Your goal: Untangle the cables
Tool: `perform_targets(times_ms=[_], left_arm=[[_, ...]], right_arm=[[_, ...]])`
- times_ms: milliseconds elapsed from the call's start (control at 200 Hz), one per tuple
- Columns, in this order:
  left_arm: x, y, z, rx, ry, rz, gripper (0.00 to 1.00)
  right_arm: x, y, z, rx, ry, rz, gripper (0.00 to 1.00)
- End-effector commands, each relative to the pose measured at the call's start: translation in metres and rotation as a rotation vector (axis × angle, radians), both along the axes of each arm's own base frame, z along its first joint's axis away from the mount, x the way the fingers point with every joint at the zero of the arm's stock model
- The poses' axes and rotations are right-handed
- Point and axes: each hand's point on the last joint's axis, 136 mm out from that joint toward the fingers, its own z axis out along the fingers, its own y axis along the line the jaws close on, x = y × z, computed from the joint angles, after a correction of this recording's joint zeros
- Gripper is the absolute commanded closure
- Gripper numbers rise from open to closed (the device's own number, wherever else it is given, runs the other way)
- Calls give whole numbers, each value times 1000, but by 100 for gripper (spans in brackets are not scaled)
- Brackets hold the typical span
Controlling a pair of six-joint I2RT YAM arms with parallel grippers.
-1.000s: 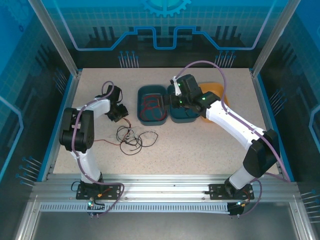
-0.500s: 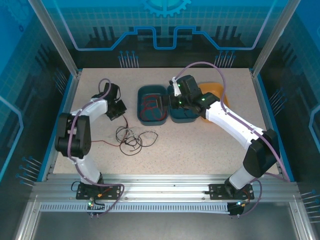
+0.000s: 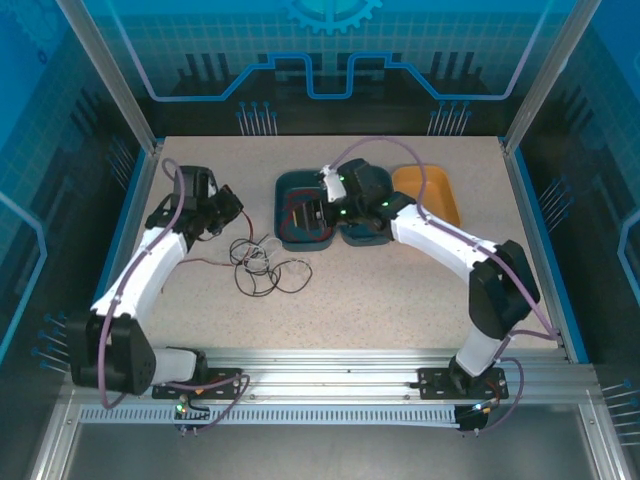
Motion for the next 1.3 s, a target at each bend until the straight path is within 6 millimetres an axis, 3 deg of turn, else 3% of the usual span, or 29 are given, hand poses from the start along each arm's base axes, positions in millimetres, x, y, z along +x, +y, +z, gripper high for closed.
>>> perform_targets(times_ms=[0, 175, 305, 535, 831, 1296], left_arm=[[-11, -12, 28, -114, -77, -17, 100], [-27, -14, 42, -124, -85, -33, 100], [-35, -18, 43, -143, -72, -56, 100], [-44, -18, 39, -141, -59, -55, 100], [-50, -19, 31, -149, -37, -64, 100], [-53, -21, 22, -165, -17, -60, 100]], right_arm=[[-20, 46, 9, 91, 7, 143, 27], [-36, 88, -1, 91, -8, 259, 42], [-41, 104, -9, 66, -59, 311, 51], [-36, 112, -21, -5, -180, 322, 62], [-23, 123, -31, -7, -183, 299, 69], [-24, 133, -22, 87, -199, 319, 76]])
